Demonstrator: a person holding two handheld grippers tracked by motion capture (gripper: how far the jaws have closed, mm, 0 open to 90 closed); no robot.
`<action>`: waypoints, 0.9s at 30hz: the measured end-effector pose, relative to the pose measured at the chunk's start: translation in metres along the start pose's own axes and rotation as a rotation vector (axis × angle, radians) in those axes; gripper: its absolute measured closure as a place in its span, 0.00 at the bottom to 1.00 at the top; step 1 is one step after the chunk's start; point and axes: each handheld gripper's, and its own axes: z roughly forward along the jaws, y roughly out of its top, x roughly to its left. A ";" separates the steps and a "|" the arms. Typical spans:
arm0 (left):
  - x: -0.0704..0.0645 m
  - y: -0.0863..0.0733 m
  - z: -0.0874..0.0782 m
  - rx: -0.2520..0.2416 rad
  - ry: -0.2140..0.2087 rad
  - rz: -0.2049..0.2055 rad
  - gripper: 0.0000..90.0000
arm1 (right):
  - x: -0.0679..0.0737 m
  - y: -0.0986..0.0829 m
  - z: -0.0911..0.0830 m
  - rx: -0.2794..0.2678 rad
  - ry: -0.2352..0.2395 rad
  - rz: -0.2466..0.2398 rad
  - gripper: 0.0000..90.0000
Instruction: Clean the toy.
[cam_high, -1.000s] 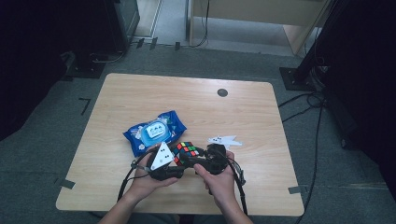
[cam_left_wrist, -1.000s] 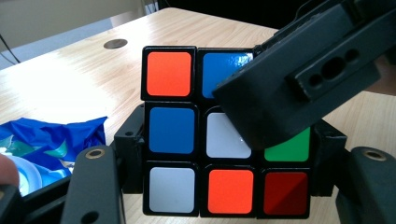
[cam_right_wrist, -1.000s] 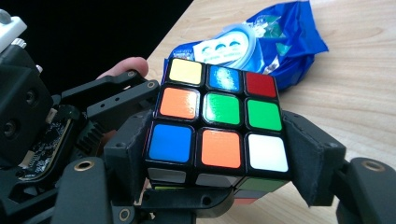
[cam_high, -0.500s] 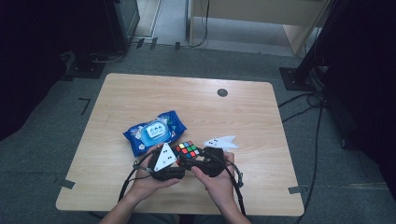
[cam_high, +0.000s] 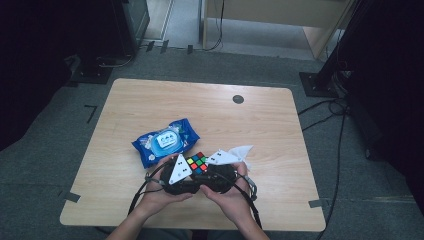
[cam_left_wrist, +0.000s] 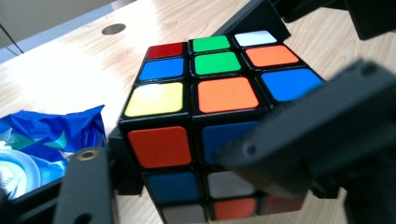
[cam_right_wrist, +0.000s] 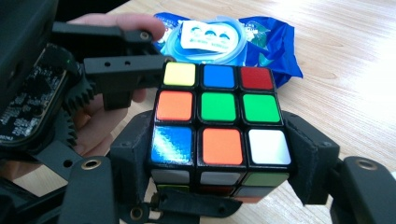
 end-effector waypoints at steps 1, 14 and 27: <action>0.001 0.000 -0.001 -0.008 -0.003 -0.005 0.36 | -0.001 0.000 -0.001 0.001 0.010 0.014 0.38; 0.045 -0.006 -0.019 -0.082 -0.027 -0.256 0.38 | -0.040 0.005 -0.031 -0.156 0.149 0.129 0.37; 0.058 -0.005 -0.027 -0.140 -0.084 -0.398 0.38 | -0.001 -0.016 0.020 -0.086 0.127 0.015 0.34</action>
